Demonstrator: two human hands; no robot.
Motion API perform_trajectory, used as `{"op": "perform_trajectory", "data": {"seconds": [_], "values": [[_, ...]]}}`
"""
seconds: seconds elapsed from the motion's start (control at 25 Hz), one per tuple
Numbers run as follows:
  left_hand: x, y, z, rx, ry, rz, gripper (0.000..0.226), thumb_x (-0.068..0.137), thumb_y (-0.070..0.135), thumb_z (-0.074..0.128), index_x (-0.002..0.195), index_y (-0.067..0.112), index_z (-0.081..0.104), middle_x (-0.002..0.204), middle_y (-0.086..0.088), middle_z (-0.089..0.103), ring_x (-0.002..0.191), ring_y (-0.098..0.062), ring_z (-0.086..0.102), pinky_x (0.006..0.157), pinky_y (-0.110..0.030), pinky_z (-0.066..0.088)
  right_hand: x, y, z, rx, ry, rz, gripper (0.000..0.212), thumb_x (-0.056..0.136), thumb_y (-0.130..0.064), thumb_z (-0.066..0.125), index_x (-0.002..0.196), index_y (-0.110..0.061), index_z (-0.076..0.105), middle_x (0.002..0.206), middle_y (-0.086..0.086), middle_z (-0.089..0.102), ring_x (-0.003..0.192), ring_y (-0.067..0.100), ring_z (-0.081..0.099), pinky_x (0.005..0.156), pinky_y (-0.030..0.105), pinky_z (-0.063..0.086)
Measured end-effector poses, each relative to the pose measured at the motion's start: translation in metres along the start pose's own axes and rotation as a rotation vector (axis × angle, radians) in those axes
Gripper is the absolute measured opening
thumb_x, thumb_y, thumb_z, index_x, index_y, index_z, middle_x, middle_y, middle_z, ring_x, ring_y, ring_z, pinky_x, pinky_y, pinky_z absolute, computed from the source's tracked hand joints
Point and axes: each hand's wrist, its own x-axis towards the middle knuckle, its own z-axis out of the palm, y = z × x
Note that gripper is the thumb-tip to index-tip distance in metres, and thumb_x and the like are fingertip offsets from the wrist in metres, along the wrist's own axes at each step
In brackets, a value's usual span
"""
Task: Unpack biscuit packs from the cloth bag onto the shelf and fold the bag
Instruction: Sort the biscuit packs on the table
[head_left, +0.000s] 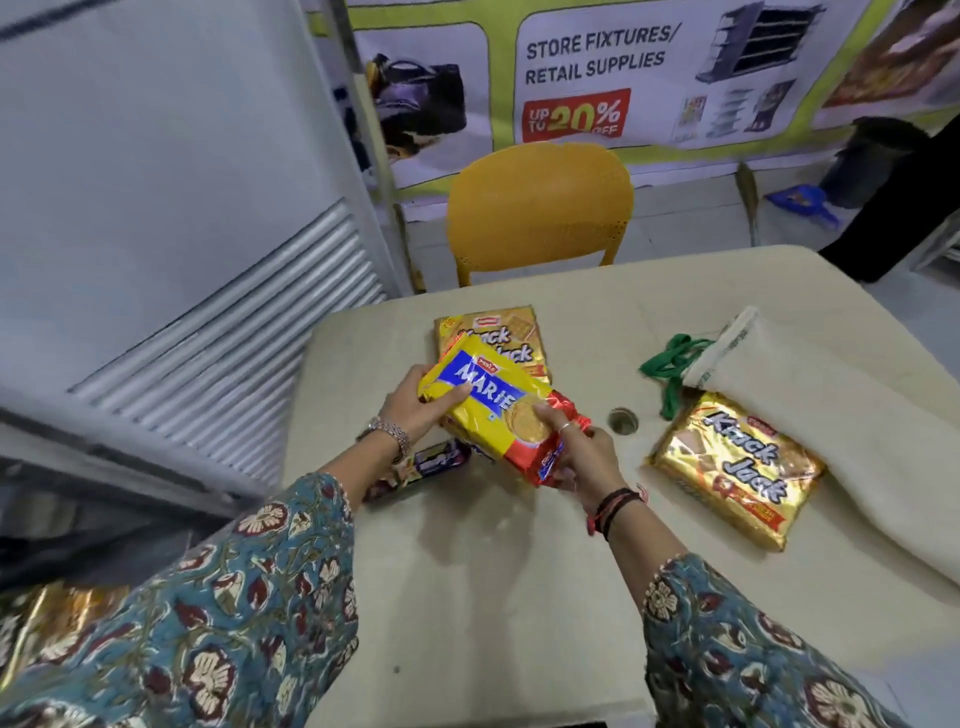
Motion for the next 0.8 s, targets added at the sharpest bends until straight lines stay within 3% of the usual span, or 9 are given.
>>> {"op": "perform_trajectory", "data": {"seconds": [0.08,0.2,0.4,0.52,0.72,0.8], "values": [[-0.038,-0.042,-0.015,-0.082,0.089,-0.075,0.075,0.048,0.072,0.068,0.108,0.031,0.053,0.105,0.005,0.068,0.094,-0.016,0.066,0.087,-0.042,0.054,-0.015,0.025,0.016,-0.095,-0.077,0.026,0.052,0.065,-0.046,0.08,0.106,-0.018,0.065,0.104,0.004,0.072,0.092,0.021,0.069,0.059,0.033,0.057],[-0.098,-0.106,-0.027,-0.209,0.184,-0.209,0.069,0.044,0.071,0.075,0.099,0.032,0.058,0.096,0.007,0.072,0.09,-0.017,0.068,0.083,-0.044,0.056,-0.033,0.068,0.04,-0.241,-0.099,0.063,0.083,0.047,-0.058,0.083,0.115,-0.019,0.057,0.113,0.004,0.067,0.097,0.02,0.066,0.056,0.033,0.056],[-0.156,-0.176,-0.027,-0.335,0.242,-0.31,0.07,0.043,0.065,0.078,0.101,0.03,0.059,0.092,0.009,0.071,0.086,-0.012,0.068,0.085,-0.045,0.055,-0.051,0.123,0.064,-0.469,-0.122,0.125,0.116,0.026,-0.072,0.078,0.122,-0.014,0.049,0.12,0.008,0.059,0.103,0.024,0.06,0.071,0.042,0.058],[-0.168,-0.19,-0.022,-0.325,0.239,-0.314,0.053,0.05,0.061,0.077,0.092,0.037,0.057,0.089,0.013,0.07,0.084,-0.009,0.067,0.086,-0.043,0.055,-0.049,0.138,0.064,-0.537,-0.123,0.116,0.118,0.023,-0.078,0.076,0.119,-0.014,0.053,0.117,0.007,0.062,0.1,0.023,0.062,0.078,0.047,0.058],[-0.17,-0.194,-0.015,-0.243,0.263,-0.323,0.063,0.04,0.075,0.068,0.089,0.039,0.052,0.087,0.014,0.07,0.084,-0.011,0.067,0.08,-0.038,0.056,-0.046,0.142,0.058,-0.576,-0.112,0.065,0.103,0.039,-0.076,0.073,0.12,-0.015,0.054,0.116,0.005,0.063,0.098,0.021,0.064,0.082,0.046,0.057],[-0.169,-0.19,-0.019,-0.188,0.243,-0.337,0.077,0.035,0.08,0.063,0.097,0.037,0.05,0.089,0.013,0.068,0.086,-0.013,0.066,0.08,-0.035,0.055,-0.045,0.142,0.054,-0.608,-0.128,0.045,0.099,0.043,-0.079,0.07,0.119,-0.016,0.055,0.115,0.003,0.063,0.099,0.021,0.064,0.08,0.046,0.058]]}}
